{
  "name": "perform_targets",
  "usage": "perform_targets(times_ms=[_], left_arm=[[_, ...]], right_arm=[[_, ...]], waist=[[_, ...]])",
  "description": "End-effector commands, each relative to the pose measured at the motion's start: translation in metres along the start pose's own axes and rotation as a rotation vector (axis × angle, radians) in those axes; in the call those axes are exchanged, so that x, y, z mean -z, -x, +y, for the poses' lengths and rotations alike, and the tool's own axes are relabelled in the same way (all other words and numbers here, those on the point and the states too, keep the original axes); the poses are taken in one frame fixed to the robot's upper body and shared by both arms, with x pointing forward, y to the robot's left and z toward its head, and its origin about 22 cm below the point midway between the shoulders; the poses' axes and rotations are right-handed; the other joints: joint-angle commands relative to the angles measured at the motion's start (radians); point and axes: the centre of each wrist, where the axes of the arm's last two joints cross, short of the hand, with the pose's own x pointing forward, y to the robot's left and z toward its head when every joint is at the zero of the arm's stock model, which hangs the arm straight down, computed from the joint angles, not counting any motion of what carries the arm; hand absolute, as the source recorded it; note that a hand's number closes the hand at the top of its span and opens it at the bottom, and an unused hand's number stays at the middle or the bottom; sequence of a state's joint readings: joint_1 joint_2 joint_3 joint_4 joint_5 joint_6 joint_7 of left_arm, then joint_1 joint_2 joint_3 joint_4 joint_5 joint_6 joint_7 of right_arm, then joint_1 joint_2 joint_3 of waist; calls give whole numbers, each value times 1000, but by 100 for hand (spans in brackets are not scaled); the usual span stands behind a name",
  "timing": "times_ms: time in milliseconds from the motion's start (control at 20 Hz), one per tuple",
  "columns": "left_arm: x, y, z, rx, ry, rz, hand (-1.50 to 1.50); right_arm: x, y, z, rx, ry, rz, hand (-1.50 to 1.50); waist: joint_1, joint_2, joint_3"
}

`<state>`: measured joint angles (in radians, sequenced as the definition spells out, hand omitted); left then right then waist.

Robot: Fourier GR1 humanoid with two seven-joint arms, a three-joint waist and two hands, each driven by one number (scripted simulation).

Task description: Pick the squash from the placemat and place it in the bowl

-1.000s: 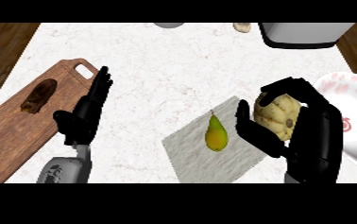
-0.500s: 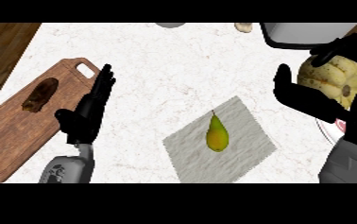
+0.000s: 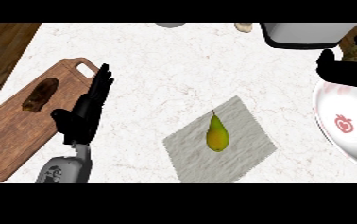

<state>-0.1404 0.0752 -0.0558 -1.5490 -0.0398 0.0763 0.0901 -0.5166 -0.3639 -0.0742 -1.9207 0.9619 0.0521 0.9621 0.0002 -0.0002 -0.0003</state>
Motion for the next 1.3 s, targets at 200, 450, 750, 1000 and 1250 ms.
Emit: perform_targets(times_ms=[200, 450, 750, 1000, 1250], left_arm=[[6, -5, 9, -4, 16, -13, 0], [5, -3, -22, 6, 1, -7, 0], [-8, -5, -7, 8, 5, -8, 0], [5, -16, -19, -8, 11, -8, 0], [-8, 3, -2, 0, 5, -9, 0]], right_arm=[[47, 76, 5, -206, 20, 66, 150], [61, 136, 21, -231, 37, 118, 150], [74, 195, 30, -259, 21, 164, 150], [73, 223, 44, -119, -76, 271, 150], [63, 258, 48, -11, -245, 255, -150]], waist=[[0, 2, 1], [1, 3, 1], [4, 1, 1], [2, 3, 2], [1, 1, 1]])
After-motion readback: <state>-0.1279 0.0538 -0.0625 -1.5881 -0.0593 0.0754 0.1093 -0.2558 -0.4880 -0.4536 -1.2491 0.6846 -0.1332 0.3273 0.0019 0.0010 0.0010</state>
